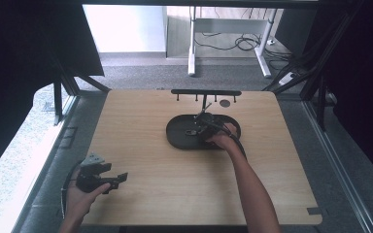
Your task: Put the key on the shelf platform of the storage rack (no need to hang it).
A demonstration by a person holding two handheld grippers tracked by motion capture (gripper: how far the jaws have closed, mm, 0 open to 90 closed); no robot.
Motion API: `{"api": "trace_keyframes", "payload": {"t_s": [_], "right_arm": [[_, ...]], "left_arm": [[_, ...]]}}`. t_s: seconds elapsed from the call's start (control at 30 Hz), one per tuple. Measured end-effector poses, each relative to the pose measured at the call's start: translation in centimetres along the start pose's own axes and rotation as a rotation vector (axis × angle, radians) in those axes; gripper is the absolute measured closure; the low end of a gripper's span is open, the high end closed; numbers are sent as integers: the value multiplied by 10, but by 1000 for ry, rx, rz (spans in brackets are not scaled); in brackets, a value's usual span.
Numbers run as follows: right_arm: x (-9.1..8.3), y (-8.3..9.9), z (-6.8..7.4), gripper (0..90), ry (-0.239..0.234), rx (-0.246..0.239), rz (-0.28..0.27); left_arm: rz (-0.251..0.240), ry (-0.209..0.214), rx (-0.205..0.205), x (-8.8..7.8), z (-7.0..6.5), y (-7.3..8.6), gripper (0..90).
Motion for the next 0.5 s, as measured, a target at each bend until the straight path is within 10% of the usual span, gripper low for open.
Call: {"api": "trace_keyframes", "payload": {"t_s": [0.5], "right_arm": [[6,6,-2,431,-6,21,7]], "left_arm": [[13,4,1,2,-1,1,211]]}}
Point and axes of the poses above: each handheld gripper's, and its own axes: x roughly forward along the jaws, y roughly out of its underside, z roughly to its left, the point moved 8 cm from there along x, roughly forward along the jaws, and after that the axes turned 8 degrees about x, right-handed, at the moved point
